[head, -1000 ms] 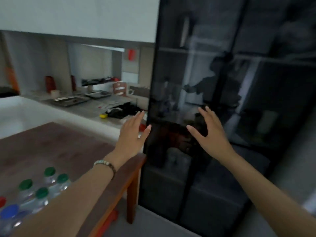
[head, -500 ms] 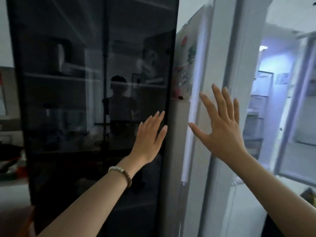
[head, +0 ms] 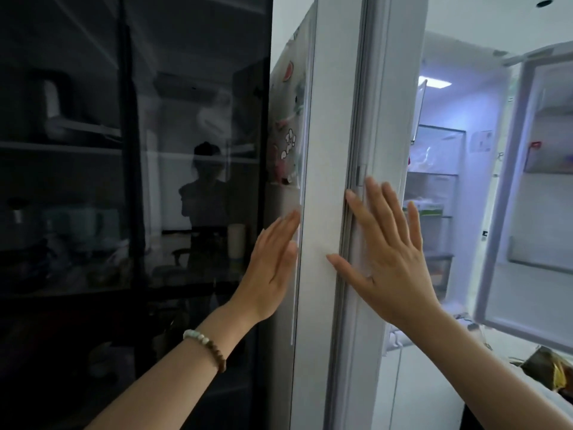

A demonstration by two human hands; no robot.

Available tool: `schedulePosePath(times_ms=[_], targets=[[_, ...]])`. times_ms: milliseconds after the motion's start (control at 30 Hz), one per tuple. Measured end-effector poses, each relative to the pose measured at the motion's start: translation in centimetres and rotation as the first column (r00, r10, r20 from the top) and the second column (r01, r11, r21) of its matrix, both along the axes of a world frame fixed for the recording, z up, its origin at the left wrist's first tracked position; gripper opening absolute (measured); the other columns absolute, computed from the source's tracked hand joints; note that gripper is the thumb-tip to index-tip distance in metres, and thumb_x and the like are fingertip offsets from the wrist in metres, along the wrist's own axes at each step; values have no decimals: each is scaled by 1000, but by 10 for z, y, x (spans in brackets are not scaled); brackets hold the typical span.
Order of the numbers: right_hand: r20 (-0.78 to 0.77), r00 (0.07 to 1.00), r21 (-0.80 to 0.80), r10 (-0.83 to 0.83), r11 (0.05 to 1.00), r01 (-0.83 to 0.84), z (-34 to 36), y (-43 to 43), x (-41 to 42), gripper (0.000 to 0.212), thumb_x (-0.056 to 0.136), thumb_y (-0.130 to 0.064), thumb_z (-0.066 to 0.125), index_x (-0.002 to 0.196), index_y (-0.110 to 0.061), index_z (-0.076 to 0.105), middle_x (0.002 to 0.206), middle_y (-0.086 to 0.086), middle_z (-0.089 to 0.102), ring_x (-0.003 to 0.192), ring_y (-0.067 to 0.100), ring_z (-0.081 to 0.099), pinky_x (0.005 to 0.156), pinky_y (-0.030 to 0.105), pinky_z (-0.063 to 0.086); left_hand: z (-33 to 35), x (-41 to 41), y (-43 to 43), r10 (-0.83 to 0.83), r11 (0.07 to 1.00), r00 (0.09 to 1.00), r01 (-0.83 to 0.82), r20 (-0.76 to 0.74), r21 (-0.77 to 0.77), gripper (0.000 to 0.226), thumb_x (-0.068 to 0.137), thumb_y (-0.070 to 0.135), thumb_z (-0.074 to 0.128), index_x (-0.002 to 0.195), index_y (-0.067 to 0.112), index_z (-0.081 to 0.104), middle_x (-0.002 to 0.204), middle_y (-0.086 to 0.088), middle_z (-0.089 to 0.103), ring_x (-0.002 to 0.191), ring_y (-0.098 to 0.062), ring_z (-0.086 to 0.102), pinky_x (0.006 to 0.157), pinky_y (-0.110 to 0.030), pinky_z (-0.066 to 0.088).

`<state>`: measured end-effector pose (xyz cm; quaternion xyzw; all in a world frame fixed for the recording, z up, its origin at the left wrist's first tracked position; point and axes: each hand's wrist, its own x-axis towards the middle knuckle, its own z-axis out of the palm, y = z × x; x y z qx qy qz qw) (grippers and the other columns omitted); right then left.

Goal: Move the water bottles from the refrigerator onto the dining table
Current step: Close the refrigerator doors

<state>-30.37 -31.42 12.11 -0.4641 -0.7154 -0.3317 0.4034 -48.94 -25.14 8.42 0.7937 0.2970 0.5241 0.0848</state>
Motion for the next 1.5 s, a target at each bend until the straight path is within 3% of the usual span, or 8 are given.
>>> schedulePosePath(times_ms=[167,333,467,633,900,1133,1367,1500], targets=[[-156,984,-43,88,994,-96,-6,-1,49,88,83,-73,31,151,-23,9,161,0,-3,147,16,-9,119,46,0,3,64,-1,-41,997,998,44,-49,58,49,96,53,13,145,50,3,156,24,8,145,1,2,120,-46,8],[-357,926,-77,126,984,-164,-12,8,108,102,73,-82,33,151,-24,1,160,-8,-6,146,6,-9,120,42,3,3,142,20,9,990,988,13,-155,139,51,96,53,9,145,48,-3,159,15,-6,145,-4,-8,119,-42,-2],[-541,817,-89,200,952,-292,-14,37,167,103,69,-75,51,147,-34,-2,156,-21,-2,144,-2,-3,121,37,10,5,201,40,64,979,983,-28,-174,202,53,98,49,12,149,40,3,159,13,-7,145,-4,-9,119,-41,-3],[-731,619,-44,288,885,-464,-11,81,228,103,70,-57,67,150,-28,9,156,-16,14,143,-2,14,118,35,21,3,252,90,162,977,981,-144,-108,157,52,95,56,6,145,48,-4,158,15,-7,145,-3,-11,119,-42,-5],[-761,565,13,320,878,-478,-9,170,299,99,69,-46,73,149,-30,17,149,-17,34,130,-2,41,107,29,40,16,299,188,406,872,912,-367,-59,325,56,96,54,9,149,36,8,160,3,3,146,-17,-3,117,-45,-7],[-760,566,-1,319,870,-492,-7,251,342,93,67,-42,74,145,-29,25,133,-16,48,110,-17,48,80,1,43,10,351,261,514,764,857,-478,39,434,58,96,50,21,150,30,14,158,-9,12,146,-29,4,116,-52,-2],[-792,499,35,353,841,-539,-9,330,369,85,69,-47,73,141,-23,36,132,-8,54,114,2,55,89,8,45,8,375,308,656,651,754,-594,44,472,57,96,49,24,148,26,22,157,-10,14,146,-32,7,115,-56,1],[-797,443,75,411,794,-603,-9,374,377,86,67,-46,76,140,-21,38,129,-7,55,105,-8,56,85,3,43,8,383,334,743,563,667,-666,53,489,57,96,47,27,148,26,23,157,-10,13,145,-32,8,115,-57,2]])
